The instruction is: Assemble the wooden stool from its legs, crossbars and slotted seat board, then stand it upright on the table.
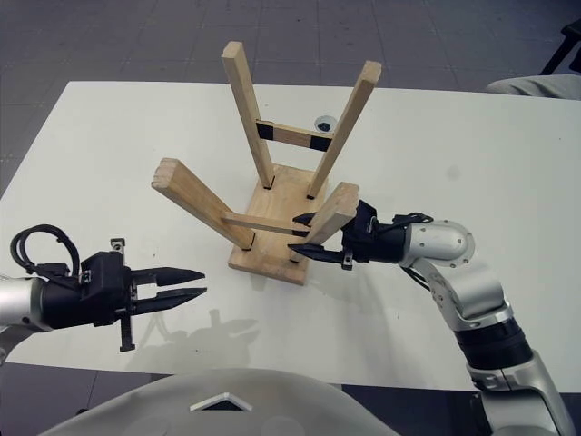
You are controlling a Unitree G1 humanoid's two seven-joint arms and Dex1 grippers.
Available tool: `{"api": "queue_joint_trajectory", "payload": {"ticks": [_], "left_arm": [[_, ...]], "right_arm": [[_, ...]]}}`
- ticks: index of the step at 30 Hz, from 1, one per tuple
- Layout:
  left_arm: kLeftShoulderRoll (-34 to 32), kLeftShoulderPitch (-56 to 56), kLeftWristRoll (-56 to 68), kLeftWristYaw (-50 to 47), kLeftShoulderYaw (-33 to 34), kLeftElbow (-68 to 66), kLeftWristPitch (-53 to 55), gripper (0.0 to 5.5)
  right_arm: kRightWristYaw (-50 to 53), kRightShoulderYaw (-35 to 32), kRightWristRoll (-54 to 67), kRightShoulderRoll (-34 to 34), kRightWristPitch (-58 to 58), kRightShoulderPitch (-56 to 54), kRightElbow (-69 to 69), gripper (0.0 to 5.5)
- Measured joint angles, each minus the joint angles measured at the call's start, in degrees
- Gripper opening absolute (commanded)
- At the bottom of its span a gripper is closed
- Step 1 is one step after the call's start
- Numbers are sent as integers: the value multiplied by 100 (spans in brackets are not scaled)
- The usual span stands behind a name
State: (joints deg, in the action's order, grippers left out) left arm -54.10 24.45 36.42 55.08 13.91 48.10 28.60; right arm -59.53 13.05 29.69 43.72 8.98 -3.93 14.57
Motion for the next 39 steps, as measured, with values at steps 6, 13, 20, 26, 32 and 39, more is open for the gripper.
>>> {"api": "queue_joint_trajectory", "payload": {"ticks": [6, 13, 20, 26, 32, 39], "left_arm": [[-5, -226, -722, -841, 166, -522, 472, 83], [1072, -1415, -1055, -2720, -274, -760, 1618, 83], [3802, -1198, -1846, -5485, -2103, 215, 1973, 83], [4239, -1086, -2088, -5817, -1754, -242, 1842, 83], [4411, -1215, -2085, -5804, -1066, -747, 1745, 83], [4660, -1476, -2166, -5996, -821, -883, 1504, 83]], "right_arm": [[-132, -14, 30, 30, -2, -83, -123, 201], [-232, -27, 41, 35, -11, -141, -212, 201], [-251, -34, 69, 36, -46, -144, -267, 201], [-248, -37, 69, 36, -46, -136, -265, 201], [-238, -38, 69, 35, -47, -132, -264, 201], [-228, -41, 70, 35, -47, -121, -257, 201]]}}
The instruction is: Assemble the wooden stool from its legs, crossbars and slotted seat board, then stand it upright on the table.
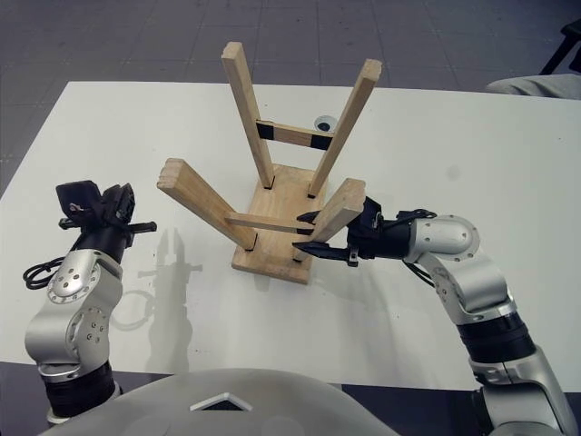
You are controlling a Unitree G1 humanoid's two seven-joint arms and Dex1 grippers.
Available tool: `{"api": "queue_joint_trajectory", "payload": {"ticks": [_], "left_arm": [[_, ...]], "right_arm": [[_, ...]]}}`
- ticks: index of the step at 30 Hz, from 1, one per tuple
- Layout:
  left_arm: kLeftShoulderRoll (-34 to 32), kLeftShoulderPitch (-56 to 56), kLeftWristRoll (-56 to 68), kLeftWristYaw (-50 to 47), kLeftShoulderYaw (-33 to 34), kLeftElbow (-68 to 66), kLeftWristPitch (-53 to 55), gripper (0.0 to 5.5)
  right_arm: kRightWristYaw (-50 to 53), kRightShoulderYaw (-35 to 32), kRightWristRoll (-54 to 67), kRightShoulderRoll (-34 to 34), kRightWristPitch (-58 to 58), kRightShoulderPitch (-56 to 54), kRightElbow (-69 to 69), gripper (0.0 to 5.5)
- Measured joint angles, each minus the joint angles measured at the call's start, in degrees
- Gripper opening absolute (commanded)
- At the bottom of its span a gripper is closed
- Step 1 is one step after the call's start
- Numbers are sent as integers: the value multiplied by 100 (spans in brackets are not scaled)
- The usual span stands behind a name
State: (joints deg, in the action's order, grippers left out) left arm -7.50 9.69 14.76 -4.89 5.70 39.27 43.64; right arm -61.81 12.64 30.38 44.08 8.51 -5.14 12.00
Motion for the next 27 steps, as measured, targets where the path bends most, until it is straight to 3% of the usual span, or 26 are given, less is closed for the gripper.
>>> {"api": "queue_joint_trajectory", "payload": {"ticks": [4, 6, 13, 27], "left_arm": [[-36, 541, 235, 607, -1710, 595, 102, 83], [-160, 725, 234, 614, -1875, 661, 122, 83], [-588, 935, 183, 623, -2120, 857, 115, 83], [-653, 935, 252, 640, -2072, 854, 114, 83]], "right_arm": [[37, -20, 0, 6, -28, 57, 18, 201], [54, -33, 0, 7, -71, 96, 19, 201], [113, -54, 0, 6, -149, 182, 37, 201], [109, 118, -4, 35, -748, 216, -163, 201]]}}
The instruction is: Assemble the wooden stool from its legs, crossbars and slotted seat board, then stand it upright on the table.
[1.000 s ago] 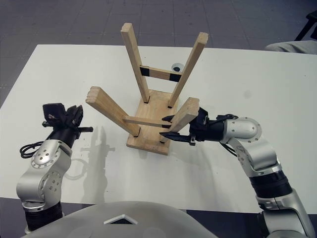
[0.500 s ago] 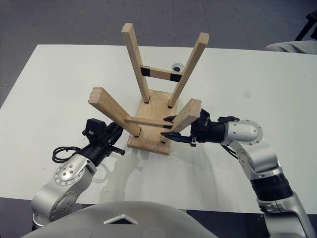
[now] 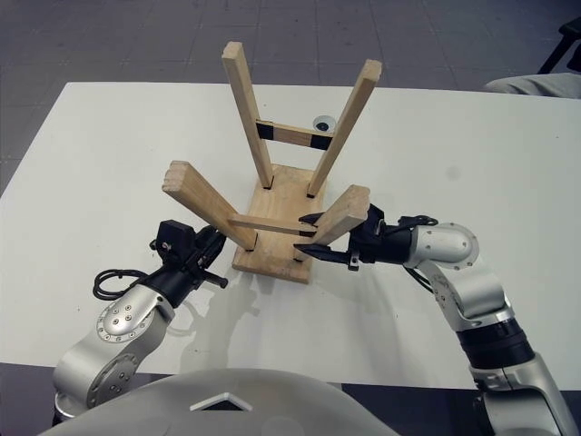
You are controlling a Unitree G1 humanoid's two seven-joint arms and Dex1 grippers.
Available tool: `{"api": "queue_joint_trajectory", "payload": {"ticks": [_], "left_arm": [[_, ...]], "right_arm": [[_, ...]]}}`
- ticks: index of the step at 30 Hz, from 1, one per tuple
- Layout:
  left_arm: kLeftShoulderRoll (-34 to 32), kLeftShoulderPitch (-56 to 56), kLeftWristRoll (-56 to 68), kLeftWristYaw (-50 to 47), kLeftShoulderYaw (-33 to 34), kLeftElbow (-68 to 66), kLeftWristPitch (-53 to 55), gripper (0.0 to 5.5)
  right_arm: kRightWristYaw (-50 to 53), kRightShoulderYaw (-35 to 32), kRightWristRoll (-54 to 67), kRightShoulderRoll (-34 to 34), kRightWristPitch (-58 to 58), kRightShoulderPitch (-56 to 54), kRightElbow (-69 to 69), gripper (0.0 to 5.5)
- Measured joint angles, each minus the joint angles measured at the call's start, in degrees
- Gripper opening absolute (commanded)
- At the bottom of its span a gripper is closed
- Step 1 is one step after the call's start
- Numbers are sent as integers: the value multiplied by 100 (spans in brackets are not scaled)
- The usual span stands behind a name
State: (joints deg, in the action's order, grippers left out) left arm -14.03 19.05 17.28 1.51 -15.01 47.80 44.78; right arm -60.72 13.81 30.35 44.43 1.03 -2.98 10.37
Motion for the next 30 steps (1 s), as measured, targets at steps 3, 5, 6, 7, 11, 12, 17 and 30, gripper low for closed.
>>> {"api": "queue_joint_trajectory", "payload": {"ticks": [3, 5, 6, 7, 11, 12, 17, 30], "left_arm": [[-1, 0, 11, 62, 15, -33, 0, 83], [-49, -22, 78, 225, 136, -76, 0, 83], [-91, -138, 219, 383, 308, -173, 3, 83], [-126, -309, 371, 528, 518, -248, 9, 83], [-339, -948, 710, 786, 1348, -342, 42, 83], [-378, -1015, 763, 828, 1450, -363, 79, 83], [-486, -1230, 957, 907, 1868, -439, 250, 83], [-565, -1482, 1164, 911, 2280, -638, 409, 83]], "right_arm": [[-110, 59, 2, 60, -179, -55, -103, 201], [-178, 82, 4, 77, -221, -99, -156, 201], [-193, 96, 4, 89, -227, -118, -161, 201], [-202, 108, 4, 102, -237, -124, -161, 201], [-212, 133, 11, 142, -298, -124, -164, 201], [-221, 134, 13, 148, -301, -124, -165, 201], [-281, 135, 67, 223, -304, -123, -165, 201], [-505, 127, 438, 823, -305, 75, 41, 201]]}}
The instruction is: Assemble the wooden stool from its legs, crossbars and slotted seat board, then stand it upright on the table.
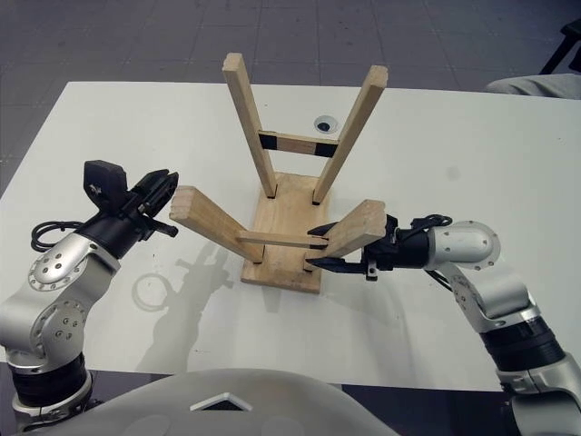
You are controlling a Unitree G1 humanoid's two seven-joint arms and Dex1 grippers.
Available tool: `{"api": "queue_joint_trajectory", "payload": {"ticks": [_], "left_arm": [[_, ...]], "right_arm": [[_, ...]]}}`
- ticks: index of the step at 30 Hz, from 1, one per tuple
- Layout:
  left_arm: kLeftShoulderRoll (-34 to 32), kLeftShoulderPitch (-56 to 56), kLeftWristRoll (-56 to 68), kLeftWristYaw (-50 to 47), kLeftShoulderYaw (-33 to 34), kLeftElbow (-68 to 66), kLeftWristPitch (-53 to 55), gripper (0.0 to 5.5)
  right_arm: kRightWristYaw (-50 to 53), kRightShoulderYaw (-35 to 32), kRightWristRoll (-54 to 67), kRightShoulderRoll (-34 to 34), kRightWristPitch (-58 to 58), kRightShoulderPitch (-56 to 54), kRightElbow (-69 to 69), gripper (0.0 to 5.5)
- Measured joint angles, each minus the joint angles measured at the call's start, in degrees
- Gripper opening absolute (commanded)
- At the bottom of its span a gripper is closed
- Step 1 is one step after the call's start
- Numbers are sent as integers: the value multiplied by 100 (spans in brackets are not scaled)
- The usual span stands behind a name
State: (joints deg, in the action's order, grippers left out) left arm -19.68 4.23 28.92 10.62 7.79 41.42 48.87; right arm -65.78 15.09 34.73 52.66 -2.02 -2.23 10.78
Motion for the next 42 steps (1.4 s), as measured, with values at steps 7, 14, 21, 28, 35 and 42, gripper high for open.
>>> {"api": "queue_joint_trajectory", "payload": {"ticks": [7, 14, 21, 28, 35, 42], "left_arm": [[1, -10, 0, -6, 87, -16, 20, 83], [1, -9, -3, -6, 84, -27, 23, 80], [6, -7, -3, -11, 37, -55, 41, 80], [6, 26, 2, -12, 8, -15, 83, 80], [1, 186, -24, -11, -127, -7, 93, 80], [-49, 365, -187, -20, -308, -84, 94, 80]], "right_arm": [[-14, -110, 190, 306, 0, 271, 237, 201], [-151, 131, -331, 611, 583, 439, 67, 298], [-431, 209, -763, 555, 982, 731, -45, 408], [-420, 38, -969, 332, 1032, 625, -156, 522], [-247, -203, -1335, 171, 974, 525, -364, 549], [-303, -2155, -1234, 733, 839, 1766, 168, 549]]}}
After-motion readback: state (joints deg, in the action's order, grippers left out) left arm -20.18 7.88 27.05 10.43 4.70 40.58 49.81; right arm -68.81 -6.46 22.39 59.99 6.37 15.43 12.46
